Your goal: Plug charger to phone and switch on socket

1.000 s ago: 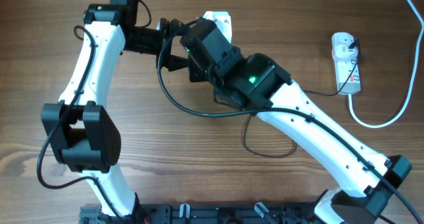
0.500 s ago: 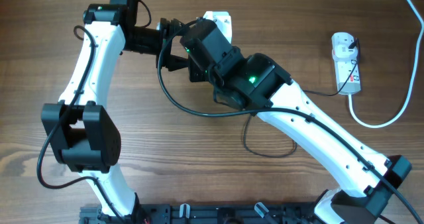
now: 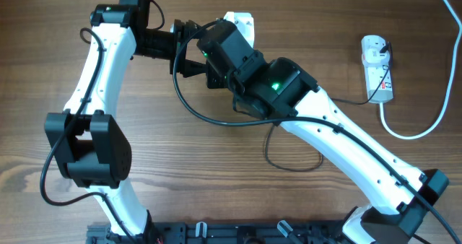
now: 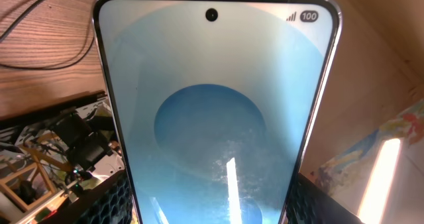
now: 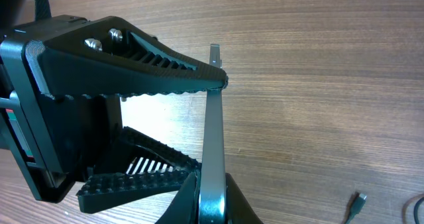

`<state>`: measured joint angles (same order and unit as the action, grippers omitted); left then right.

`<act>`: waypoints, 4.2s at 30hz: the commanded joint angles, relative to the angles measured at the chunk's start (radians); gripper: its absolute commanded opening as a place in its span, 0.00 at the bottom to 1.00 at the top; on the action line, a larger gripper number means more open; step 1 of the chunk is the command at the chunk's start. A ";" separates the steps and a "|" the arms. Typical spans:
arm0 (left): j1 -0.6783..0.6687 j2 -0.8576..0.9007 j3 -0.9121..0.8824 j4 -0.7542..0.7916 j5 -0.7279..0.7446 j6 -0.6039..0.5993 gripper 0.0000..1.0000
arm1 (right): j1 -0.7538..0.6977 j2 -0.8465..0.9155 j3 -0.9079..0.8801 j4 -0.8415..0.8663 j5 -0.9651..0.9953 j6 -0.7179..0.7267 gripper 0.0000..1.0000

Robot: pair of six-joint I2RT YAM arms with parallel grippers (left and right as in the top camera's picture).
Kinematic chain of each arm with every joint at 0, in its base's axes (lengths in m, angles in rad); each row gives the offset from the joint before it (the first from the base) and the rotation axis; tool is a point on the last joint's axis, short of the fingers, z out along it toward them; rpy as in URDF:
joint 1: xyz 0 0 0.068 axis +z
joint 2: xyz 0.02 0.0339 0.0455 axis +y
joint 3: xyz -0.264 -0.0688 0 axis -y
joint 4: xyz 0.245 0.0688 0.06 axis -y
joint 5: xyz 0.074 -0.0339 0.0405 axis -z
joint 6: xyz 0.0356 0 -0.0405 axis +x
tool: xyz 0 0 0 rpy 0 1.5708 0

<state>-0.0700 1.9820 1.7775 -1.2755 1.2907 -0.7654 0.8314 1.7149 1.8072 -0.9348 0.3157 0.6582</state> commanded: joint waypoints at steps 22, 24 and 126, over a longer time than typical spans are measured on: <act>0.002 -0.025 0.003 0.008 -0.003 -0.005 1.00 | 0.000 -0.023 0.018 -0.001 0.085 0.238 0.04; 0.002 -0.025 0.003 0.013 -0.011 -0.005 1.00 | 0.000 -0.023 0.018 -0.001 0.102 0.291 0.04; -0.035 -0.025 0.003 0.094 0.047 -0.267 0.24 | -0.014 -0.024 0.018 0.018 0.043 1.413 0.04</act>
<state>-0.0990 1.9820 1.7775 -1.1812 1.3113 -1.0344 0.8146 1.7149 1.8072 -0.9272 0.3592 2.0644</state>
